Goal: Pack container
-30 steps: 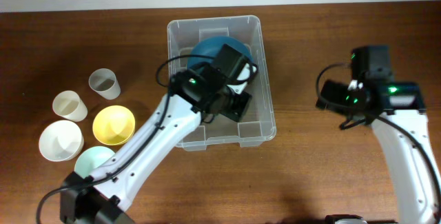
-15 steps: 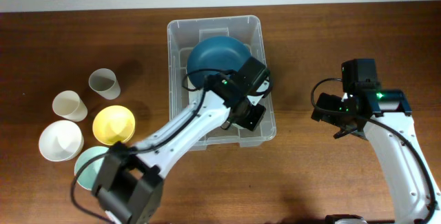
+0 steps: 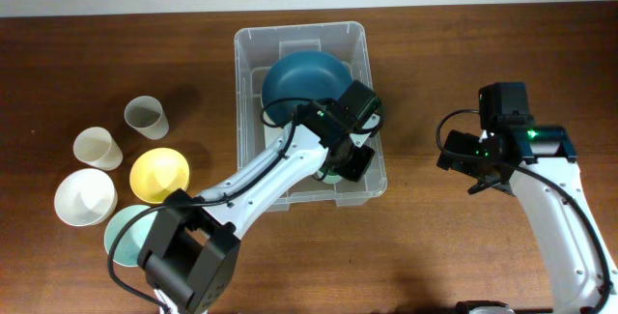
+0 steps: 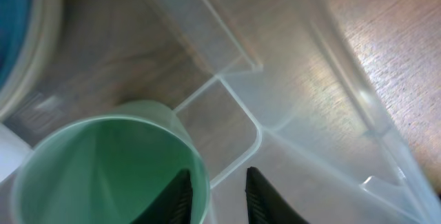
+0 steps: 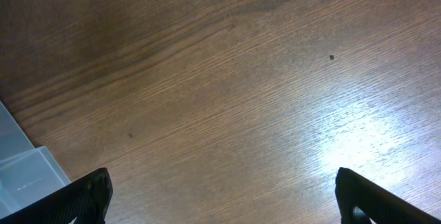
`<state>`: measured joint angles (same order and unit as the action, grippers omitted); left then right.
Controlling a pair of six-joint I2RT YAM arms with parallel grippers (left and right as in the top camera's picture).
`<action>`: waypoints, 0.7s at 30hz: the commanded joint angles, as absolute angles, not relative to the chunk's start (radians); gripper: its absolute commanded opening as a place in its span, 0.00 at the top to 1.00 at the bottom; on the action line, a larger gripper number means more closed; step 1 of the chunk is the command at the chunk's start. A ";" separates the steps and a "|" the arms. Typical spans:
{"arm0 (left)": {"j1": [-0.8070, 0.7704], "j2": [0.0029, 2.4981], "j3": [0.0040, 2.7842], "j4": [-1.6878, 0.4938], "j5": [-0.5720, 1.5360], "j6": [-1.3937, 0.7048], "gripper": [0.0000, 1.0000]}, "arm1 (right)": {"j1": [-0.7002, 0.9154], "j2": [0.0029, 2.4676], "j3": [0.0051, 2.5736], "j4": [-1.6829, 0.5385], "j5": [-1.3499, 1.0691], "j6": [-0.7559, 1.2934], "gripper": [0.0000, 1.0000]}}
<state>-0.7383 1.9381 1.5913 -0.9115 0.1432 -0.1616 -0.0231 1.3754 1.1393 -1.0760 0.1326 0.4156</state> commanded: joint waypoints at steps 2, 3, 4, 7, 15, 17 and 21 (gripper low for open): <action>-0.702 1.888 1.757 -0.955 0.033 -0.116 0.68 | -0.013 1.366 1.133 -1.073 0.155 0.423 0.01; -0.679 1.858 1.839 -1.016 -0.052 -0.115 0.65 | -0.013 1.366 1.133 -1.073 0.156 0.423 0.01; -0.664 1.842 1.880 -1.051 -0.093 -0.115 0.63 | -0.013 1.366 1.133 -1.074 0.156 0.423 0.01; -0.600 1.795 1.990 -1.163 -0.216 -0.115 0.56 | -0.013 1.366 1.133 -1.074 0.162 0.423 0.01; -0.181 1.687 2.040 -1.350 -0.241 -0.175 0.38 | -0.013 1.366 1.133 -1.074 0.170 0.420 0.01; -0.069 1.702 2.020 -1.351 -0.175 -0.175 0.36 | -0.013 1.366 1.133 -1.073 0.170 0.420 0.01; 0.080 1.771 1.961 -1.327 -0.081 -0.163 0.36 | -0.013 1.366 1.133 -1.074 0.170 0.420 0.01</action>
<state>0.0029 1.6989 2.0121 -1.3396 -0.1753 -0.1604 -0.0231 1.3754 1.1374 -1.0760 0.1493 0.4156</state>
